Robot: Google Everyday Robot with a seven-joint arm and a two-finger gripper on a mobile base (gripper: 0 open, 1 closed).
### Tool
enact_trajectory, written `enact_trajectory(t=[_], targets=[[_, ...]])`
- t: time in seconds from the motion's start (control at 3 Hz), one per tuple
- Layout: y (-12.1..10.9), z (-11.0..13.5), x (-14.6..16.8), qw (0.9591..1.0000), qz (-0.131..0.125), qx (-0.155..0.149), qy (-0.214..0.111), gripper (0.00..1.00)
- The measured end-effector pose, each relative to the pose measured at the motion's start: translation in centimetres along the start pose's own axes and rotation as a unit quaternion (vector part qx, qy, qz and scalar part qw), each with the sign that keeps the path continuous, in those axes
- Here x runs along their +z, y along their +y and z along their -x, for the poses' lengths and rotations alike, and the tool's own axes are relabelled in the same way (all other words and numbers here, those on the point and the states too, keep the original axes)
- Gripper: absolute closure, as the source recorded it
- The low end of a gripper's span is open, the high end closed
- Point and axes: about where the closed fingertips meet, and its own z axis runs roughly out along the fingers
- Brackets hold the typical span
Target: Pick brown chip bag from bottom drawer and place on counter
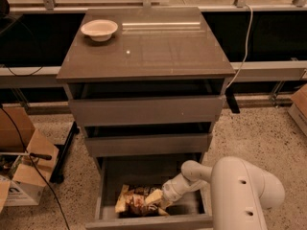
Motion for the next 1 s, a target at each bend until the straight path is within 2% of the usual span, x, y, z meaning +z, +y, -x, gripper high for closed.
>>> enact_trajectory(t=[0.67,1.0], targets=[[-2.1,-0.3,2.0,0.9995,-0.002,0.032,0.009,0.84],[-2.6,-0.7,2.9,0.9989,0.002,0.047,0.007,1.00]])
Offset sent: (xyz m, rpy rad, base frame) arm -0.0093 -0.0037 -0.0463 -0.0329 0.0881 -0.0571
